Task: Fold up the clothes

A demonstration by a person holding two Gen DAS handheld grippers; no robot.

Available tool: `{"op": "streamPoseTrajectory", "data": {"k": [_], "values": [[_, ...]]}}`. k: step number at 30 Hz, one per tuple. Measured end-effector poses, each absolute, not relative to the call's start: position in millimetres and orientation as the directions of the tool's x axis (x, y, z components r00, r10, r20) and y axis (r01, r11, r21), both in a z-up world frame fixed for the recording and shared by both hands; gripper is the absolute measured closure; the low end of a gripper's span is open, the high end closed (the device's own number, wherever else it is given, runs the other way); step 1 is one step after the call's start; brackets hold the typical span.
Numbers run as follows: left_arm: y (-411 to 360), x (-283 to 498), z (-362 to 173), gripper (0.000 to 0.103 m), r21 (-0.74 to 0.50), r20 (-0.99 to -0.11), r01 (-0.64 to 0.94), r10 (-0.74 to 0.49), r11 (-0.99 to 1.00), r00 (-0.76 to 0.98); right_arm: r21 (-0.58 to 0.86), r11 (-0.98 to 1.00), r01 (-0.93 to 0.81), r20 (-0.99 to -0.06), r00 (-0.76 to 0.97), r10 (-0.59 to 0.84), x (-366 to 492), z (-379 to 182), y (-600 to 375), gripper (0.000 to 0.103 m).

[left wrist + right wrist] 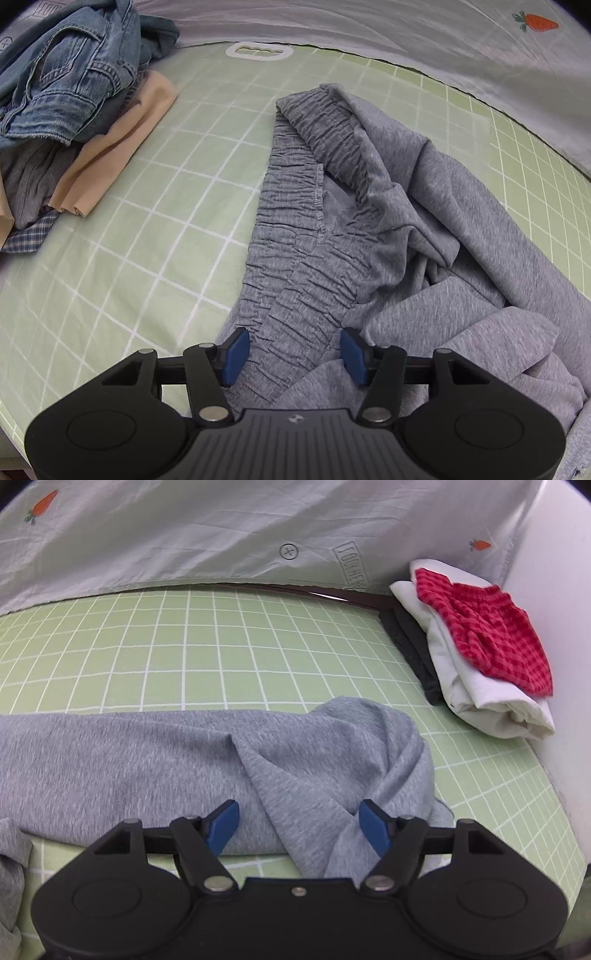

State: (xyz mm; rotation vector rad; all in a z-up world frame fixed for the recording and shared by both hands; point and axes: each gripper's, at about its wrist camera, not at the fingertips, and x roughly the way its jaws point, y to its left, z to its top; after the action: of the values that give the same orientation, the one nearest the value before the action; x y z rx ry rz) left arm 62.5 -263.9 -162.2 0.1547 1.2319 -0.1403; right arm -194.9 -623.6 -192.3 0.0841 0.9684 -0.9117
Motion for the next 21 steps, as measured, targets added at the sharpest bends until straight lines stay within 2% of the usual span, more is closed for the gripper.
{"op": "streamPoseTrajectory", "data": {"k": [1,4,5,6,7,8,14,18,21], "values": [[-265.3,62.5,-163.4,0.047,0.056,-0.945,0.197,-0.012,0.979,0.327,-0.338,0.652,0.678,-0.741,0.236,-0.629,-191.4,-195.1,-624.0,0.037],[-266.2,62.8,-166.9,0.044,0.087,-0.945,0.199,0.018,0.976,0.327,-0.377,0.682,0.627,-0.75,0.226,-0.622,-183.3,-201.8,-626.7,0.055],[-266.0,63.1,-168.0,0.04,0.096,-0.945,0.197,0.027,0.976,0.327,-0.371,0.685,0.627,-0.753,0.229,-0.617,-183.5,-201.6,-628.6,0.065],[-265.9,63.6,-168.6,0.036,0.101,-0.944,0.196,0.032,0.975,0.327,-0.365,0.685,0.63,-0.753,0.232,-0.615,-184.4,-200.2,-630.3,0.086],[-265.8,64.3,-168.8,0.035,0.105,-0.945,0.195,0.036,0.975,0.326,-0.37,0.678,0.635,-0.751,0.225,-0.621,-185.3,-198.7,-632.0,0.099],[-265.8,65.0,-169.1,0.034,0.108,-0.945,0.195,0.04,0.975,0.326,-0.374,0.67,0.641,-0.747,0.22,-0.627,-186.4,-196.8,-633.7,0.102],[-265.2,69.1,-170.6,0.027,0.129,-0.945,0.191,0.062,0.973,0.322,-0.428,0.652,0.626,-0.672,0.262,-0.692,-180.6,-172.2,-648.5,0.102],[-264.8,71.9,-171.7,0.026,0.143,-0.944,0.188,0.077,0.972,0.32,-0.492,0.66,0.567,-0.605,0.322,-0.728,-145.2,-150.6,-675.1,0.102],[-262.8,73.6,-172.7,0.021,0.141,-0.945,0.18,0.079,0.974,0.317,-0.535,0.64,0.551,-0.523,0.379,-0.763,-103.4,-125.1,-702.3,0.102]]}}
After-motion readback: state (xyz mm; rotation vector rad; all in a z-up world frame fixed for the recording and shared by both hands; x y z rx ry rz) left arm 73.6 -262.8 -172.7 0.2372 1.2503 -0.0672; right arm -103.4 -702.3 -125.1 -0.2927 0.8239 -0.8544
